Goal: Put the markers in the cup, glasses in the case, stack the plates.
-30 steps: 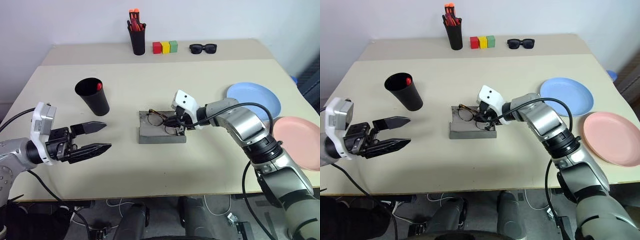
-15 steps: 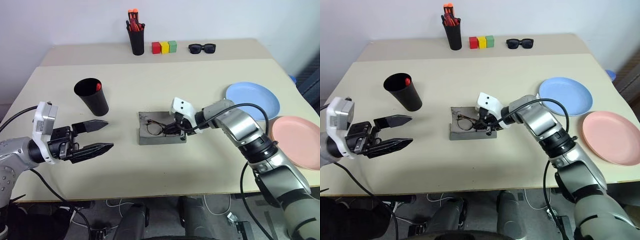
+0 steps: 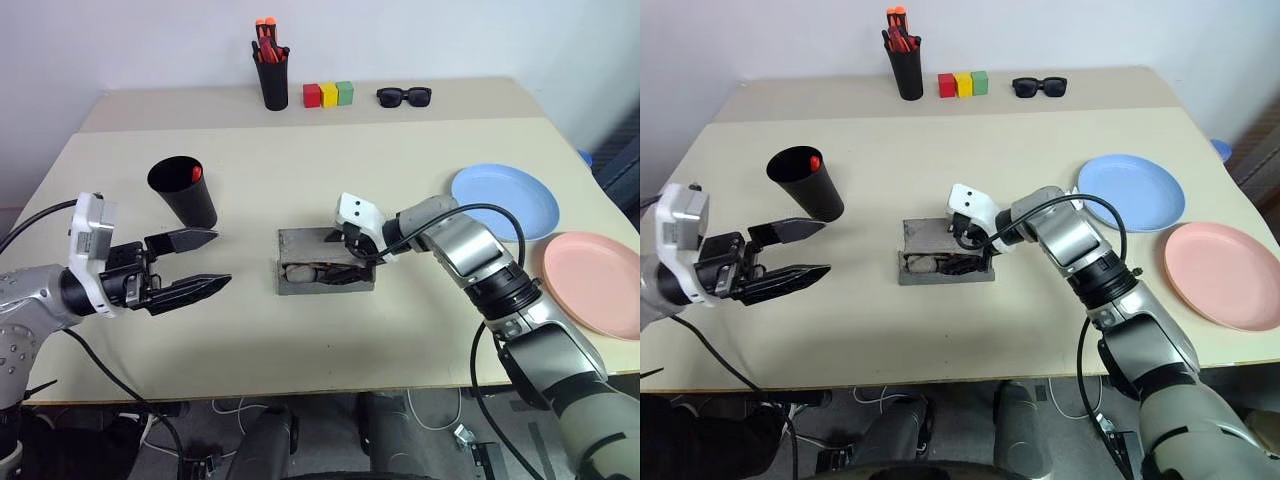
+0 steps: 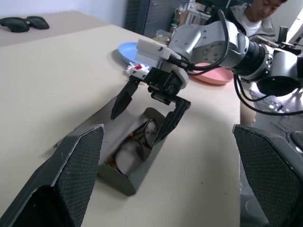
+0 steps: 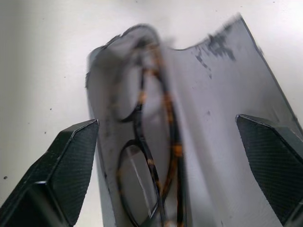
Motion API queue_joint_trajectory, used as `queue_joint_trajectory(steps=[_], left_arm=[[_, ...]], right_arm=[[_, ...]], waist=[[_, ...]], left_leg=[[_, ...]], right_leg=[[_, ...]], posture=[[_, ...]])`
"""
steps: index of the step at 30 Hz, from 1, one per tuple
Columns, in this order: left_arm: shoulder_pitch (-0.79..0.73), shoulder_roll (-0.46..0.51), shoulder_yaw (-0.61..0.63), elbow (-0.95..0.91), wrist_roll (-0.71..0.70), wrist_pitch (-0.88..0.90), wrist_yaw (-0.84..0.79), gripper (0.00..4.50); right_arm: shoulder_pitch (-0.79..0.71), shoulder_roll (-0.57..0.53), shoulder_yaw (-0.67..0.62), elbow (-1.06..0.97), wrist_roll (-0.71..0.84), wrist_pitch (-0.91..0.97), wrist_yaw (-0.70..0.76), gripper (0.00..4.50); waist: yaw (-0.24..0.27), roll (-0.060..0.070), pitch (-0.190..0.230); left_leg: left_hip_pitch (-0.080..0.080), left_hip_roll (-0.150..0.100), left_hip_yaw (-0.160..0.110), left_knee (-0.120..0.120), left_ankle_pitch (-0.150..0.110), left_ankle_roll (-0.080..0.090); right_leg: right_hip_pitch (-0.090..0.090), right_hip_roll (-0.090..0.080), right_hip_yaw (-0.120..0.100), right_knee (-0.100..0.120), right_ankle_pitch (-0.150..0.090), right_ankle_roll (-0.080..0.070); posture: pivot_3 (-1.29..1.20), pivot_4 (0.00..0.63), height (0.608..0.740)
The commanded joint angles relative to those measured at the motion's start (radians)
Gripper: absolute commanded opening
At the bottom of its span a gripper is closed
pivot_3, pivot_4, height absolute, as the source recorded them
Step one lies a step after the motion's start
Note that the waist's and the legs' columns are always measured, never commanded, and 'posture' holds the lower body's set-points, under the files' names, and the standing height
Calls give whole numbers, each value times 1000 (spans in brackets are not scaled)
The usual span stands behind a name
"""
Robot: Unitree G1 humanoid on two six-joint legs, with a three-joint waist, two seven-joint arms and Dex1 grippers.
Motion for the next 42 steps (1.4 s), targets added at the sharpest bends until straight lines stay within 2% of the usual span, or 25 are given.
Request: queue_joint_trajectory(steps=[1,5,9,10,11,13,18,21,25,29,33,42], left_arm=[[-55,-8,-13,-9,-5,-1,46,4500],[-105,-23,-37,12,3,7,91,4500],[-153,-59,-84,43,24,5,138,4500],[-175,-80,-103,59,45,-20,144,3939],[-190,-94,-116,71,60,-36,146,3667],[-230,-126,-149,106,91,-44,166,2634],[-380,-248,-325,268,295,-122,255,60],[-472,-328,-365,402,395,-212,297,60],[-628,-413,-376,655,496,-311,361,60],[-737,-461,-397,832,544,-333,340,60],[-767,-468,-425,888,531,-194,250,60],[-759,-435,-486,896,580,-56,138,60]], right_arm=[[-60,19,-100,1,33,1,-23,4424],[-74,37,-209,8,97,34,-49,4424],[-33,29,-320,-72,164,44,-74,4424],[-8,19,-357,-108,191,49,-78,4500],[11,13,-381,-134,209,52,-82,4500],[67,-15,-413,-203,236,61,-80,4500],[335,-114,-474,-473,292,40,-79,4500],[443,-141,-516,-579,362,74,-90,4500],[534,-170,-512,-654,368,70,-124,4500],[553,-152,-491,-683,369,69,-180,4500],[541,-142,-475,-672,352,46,-232,4500],[549,-157,-466,-672,365,38,-257,4500]], waist=[[1,0,0],[1,0,0],[2,0,0],[4,0,0],[9,0,0],[10,0,0],[23,-1,-1],[10,-1,0],[7,-2,0],[8,-2,-1],[7,-2,-1],[8,-2,0]], left_leg=[[0,0,0,0,0,0],[-1,0,0,0,0,-1],[-1,0,0,0,0,-1],[-1,0,0,0,0,-1],[-1,0,0,0,0,-1],[-1,0,-1,0,0,-1],[-1,-1,-1,1,0,-1],[-1,-1,1,1,0,-1],[0,0,1,2,1,-1],[1,-1,1,2,1,-1],[0,-1,1,2,0,-1],[1,-1,1,2,0,-1]], right_leg=[[0,0,0,0,0,0],[0,0,0,0,0,0],[0,0,0,0,0,0],[-1,0,0,0,0,0],[0,0,0,0,0,0],[0,0,0,0,1,0],[1,-1,0,-1,1,0],[1,-1,1,-1,1,0],[1,0,1,0,1,0],[3,0,1,-1,1,0],[2,0,1,-1,1,0],[2,0,1,0,1,0]], posture=[[0,150,740],[0,150,740],[0,150,740],[0,150,740],[0,150,740],[0,150,740],[0,150,740],[0,150,740],[0,150,740],[0,150,740],[0,150,740],[0,150,740]])
